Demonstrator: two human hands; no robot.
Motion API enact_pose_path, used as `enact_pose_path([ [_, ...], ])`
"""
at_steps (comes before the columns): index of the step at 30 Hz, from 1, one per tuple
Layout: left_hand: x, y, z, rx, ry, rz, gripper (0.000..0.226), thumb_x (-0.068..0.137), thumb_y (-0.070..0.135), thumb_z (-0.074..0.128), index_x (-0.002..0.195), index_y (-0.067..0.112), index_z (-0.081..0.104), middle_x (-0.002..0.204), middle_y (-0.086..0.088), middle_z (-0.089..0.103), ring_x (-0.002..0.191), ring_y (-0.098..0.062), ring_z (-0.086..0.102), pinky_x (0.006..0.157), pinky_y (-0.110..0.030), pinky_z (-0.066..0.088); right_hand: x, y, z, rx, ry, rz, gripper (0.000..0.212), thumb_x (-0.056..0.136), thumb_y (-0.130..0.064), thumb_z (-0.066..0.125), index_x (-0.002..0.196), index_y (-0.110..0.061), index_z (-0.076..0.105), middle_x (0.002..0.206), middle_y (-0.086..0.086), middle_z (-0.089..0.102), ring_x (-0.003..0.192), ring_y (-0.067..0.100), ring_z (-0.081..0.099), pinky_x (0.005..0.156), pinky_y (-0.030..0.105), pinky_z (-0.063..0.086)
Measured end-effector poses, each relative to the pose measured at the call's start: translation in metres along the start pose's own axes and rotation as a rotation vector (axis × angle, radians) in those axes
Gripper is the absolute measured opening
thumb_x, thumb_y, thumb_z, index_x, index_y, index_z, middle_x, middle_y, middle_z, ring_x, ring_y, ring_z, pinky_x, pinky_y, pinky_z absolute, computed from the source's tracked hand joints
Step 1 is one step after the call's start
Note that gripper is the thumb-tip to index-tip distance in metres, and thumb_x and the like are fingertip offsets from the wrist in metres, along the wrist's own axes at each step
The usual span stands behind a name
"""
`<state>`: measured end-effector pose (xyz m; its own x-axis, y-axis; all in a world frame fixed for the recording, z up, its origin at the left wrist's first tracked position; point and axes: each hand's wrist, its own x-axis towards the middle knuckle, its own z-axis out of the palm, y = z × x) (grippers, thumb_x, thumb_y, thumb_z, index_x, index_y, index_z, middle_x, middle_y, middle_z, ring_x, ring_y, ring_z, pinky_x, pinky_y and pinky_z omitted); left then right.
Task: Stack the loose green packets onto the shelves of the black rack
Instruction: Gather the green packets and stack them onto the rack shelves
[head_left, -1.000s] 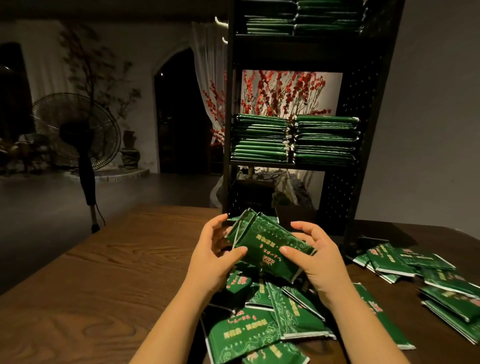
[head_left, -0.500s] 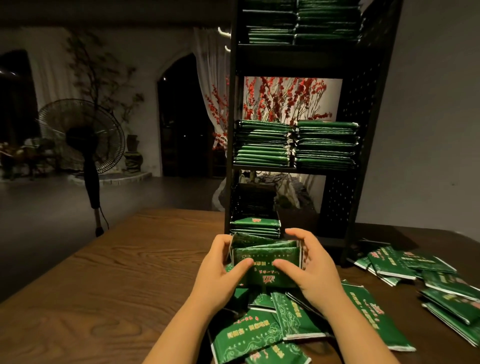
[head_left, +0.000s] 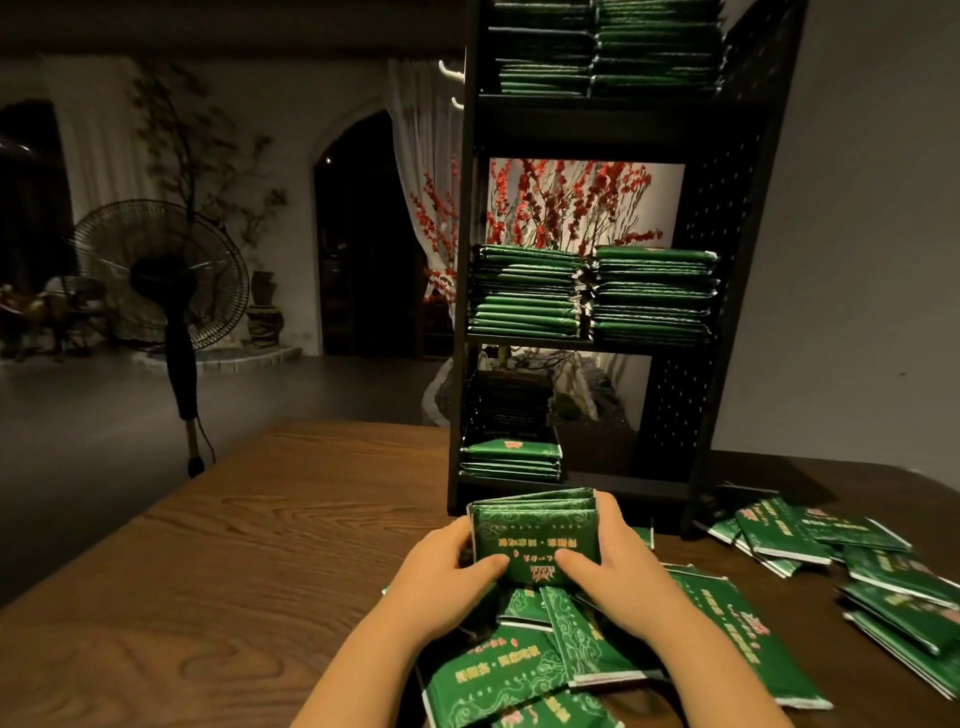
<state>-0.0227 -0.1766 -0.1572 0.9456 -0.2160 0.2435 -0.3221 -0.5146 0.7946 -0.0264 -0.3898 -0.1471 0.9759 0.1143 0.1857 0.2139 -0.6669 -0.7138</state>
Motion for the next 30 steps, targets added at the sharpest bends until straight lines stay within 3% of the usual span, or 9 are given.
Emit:
enact_pose_path([
  [4,0.000,-0.002,-0.004,0.014,-0.016,0.000,0.024,0.095,0.031,0.060,0.113,0.047,0.058,0.114,0.027,0.064,0.106,0.008,0.057,0.088,-0.018,0.045,0.000,-0.001,-0.005,0.004,0.027,-0.019,0.048,0.091,-0.039,0.061,0.133,-0.025,0.041,0.128,-0.001,0.059,0.119,0.018,0.054,0.101,0.044,0.046],
  [8,0.000,-0.003,-0.008,0.066,-0.065,-0.018,0.029,0.095,0.035,0.061,0.118,0.049,0.053,0.119,0.025,0.062,0.110,0.003,0.056,0.095,-0.026,0.048,-0.004,-0.001,-0.015,0.009,-0.032,-0.043,0.028,0.090,-0.034,0.067,0.112,-0.044,0.054,0.115,-0.024,0.063,0.104,-0.007,0.056,0.086,0.020,0.046],
  [13,0.001,-0.007,-0.009,0.056,-0.029,-0.021,0.027,0.093,0.038,0.061,0.115,0.052,0.055,0.118,0.030,0.063,0.115,0.003,0.055,0.109,-0.037,0.040,-0.003,0.004,-0.022,0.013,-0.003,-0.063,0.018,0.089,-0.026,0.069,0.102,-0.038,0.064,0.104,-0.023,0.068,0.100,-0.005,0.060,0.089,0.026,0.048],
  [16,0.001,-0.006,-0.007,-0.033,0.030,0.014,0.022,0.096,0.030,0.061,0.115,0.042,0.059,0.114,0.028,0.067,0.108,0.007,0.060,0.099,-0.029,0.049,0.000,0.004,-0.020,0.070,0.109,-0.083,0.007,0.086,-0.023,0.072,0.087,-0.028,0.067,0.085,-0.012,0.067,0.084,0.005,0.063,0.079,0.026,0.050],
  [18,0.002,-0.001,-0.007,-0.045,0.065,0.030,0.014,0.099,0.030,0.057,0.111,0.037,0.059,0.109,0.021,0.068,0.101,0.005,0.062,0.090,-0.025,0.052,0.001,0.002,-0.018,0.146,0.147,-0.069,0.009,0.087,-0.021,0.072,0.082,-0.024,0.064,0.080,-0.003,0.064,0.076,0.013,0.060,0.071,0.022,0.046],
  [21,0.007,0.007,-0.006,0.025,0.112,0.047,0.020,0.101,0.040,0.047,0.100,0.020,0.052,0.092,0.003,0.066,0.083,-0.012,0.061,0.078,-0.035,0.050,0.006,0.003,-0.014,0.260,0.157,-0.015,0.014,0.089,-0.025,0.070,0.089,-0.012,0.063,0.091,0.021,0.065,0.075,0.029,0.058,0.072,0.035,0.048],
  [23,0.012,0.016,-0.003,0.019,0.119,0.033,0.030,0.103,0.042,0.043,0.091,0.014,0.045,0.080,-0.002,0.055,0.069,-0.015,0.049,0.066,-0.034,0.041,0.013,-0.001,-0.013,0.318,0.164,0.032,0.020,0.093,-0.027,0.065,0.092,-0.008,0.061,0.090,0.024,0.062,0.068,0.021,0.053,0.066,0.036,0.044],
  [26,0.028,0.029,-0.006,-0.099,0.123,-0.085,0.033,0.104,0.040,0.041,0.084,0.014,0.041,0.080,0.002,0.046,0.069,-0.009,0.041,0.062,-0.027,0.034,0.028,-0.011,-0.018,0.394,0.162,0.109,0.024,0.098,-0.031,0.056,0.086,-0.010,0.052,0.069,0.009,0.054,0.052,0.010,0.044,0.054,0.029,0.035],
  [30,0.066,0.028,-0.015,-0.354,0.125,-0.279,0.046,0.094,0.058,0.048,0.079,0.014,0.044,0.078,-0.007,0.046,0.068,-0.020,0.044,0.068,-0.035,0.034,0.055,-0.026,-0.025,0.471,0.162,0.179,0.032,0.098,-0.035,0.055,0.077,-0.013,0.048,0.051,-0.004,0.046,0.041,0.010,0.032,0.042,0.023,0.028],
])
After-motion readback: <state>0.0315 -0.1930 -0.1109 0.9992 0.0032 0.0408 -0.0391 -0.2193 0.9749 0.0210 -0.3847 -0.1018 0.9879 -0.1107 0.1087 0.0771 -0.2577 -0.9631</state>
